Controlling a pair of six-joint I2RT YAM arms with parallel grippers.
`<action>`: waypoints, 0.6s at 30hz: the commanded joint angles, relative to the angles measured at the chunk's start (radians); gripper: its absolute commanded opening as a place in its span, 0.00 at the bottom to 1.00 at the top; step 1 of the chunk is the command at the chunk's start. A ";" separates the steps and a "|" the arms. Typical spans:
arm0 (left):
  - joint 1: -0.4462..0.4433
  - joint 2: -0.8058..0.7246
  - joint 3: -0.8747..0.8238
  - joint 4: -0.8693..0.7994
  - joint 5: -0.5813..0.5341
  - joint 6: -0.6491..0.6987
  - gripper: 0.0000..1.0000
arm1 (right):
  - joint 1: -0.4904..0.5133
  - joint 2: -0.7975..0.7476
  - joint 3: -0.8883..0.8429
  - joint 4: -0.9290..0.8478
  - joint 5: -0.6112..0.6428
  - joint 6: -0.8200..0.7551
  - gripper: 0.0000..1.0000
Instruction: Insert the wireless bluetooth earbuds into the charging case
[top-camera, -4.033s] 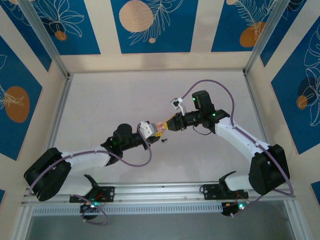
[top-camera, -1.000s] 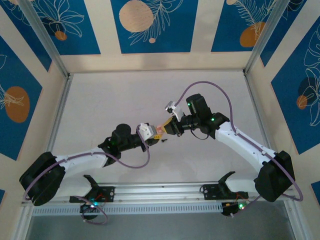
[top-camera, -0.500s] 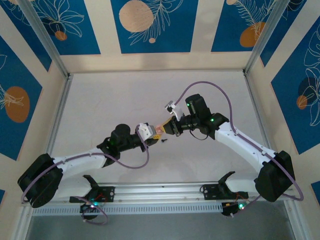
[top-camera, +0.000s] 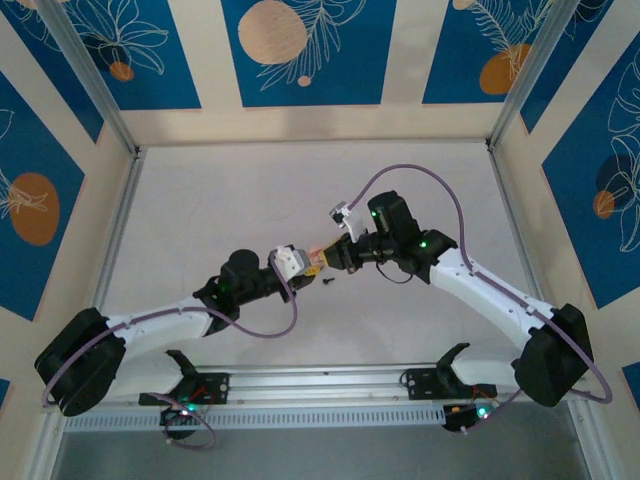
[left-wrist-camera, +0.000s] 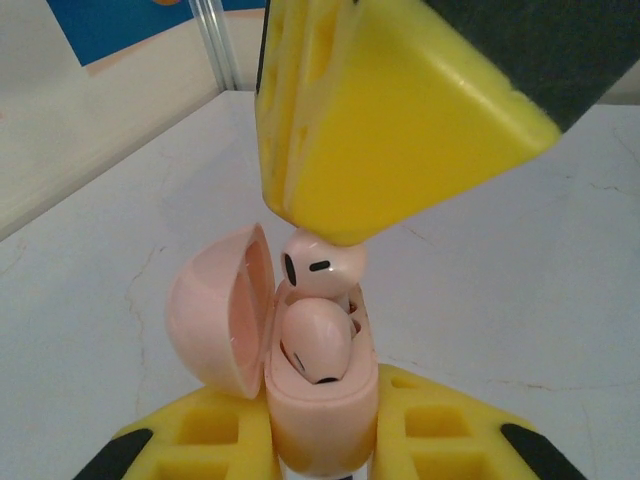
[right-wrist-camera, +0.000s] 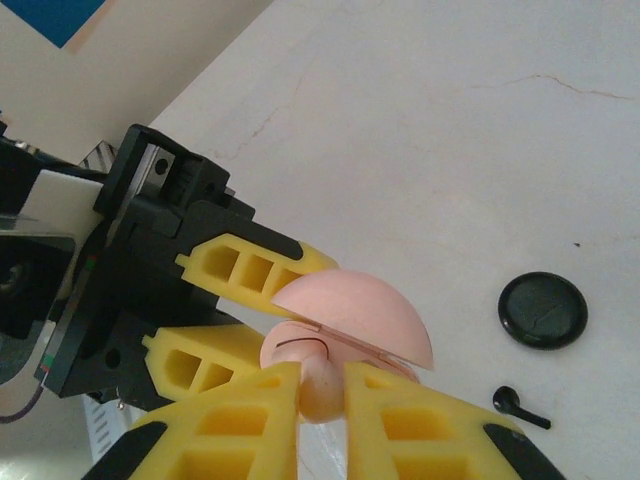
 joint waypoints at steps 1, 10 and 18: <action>-0.009 -0.030 0.010 0.142 -0.006 0.008 0.20 | 0.024 -0.002 -0.011 -0.049 0.022 0.044 0.17; -0.009 -0.051 0.006 0.144 -0.009 0.010 0.20 | 0.045 0.024 0.015 -0.052 0.062 0.116 0.17; -0.009 -0.077 0.000 0.147 -0.038 0.017 0.20 | 0.070 0.020 0.031 -0.068 0.128 0.235 0.17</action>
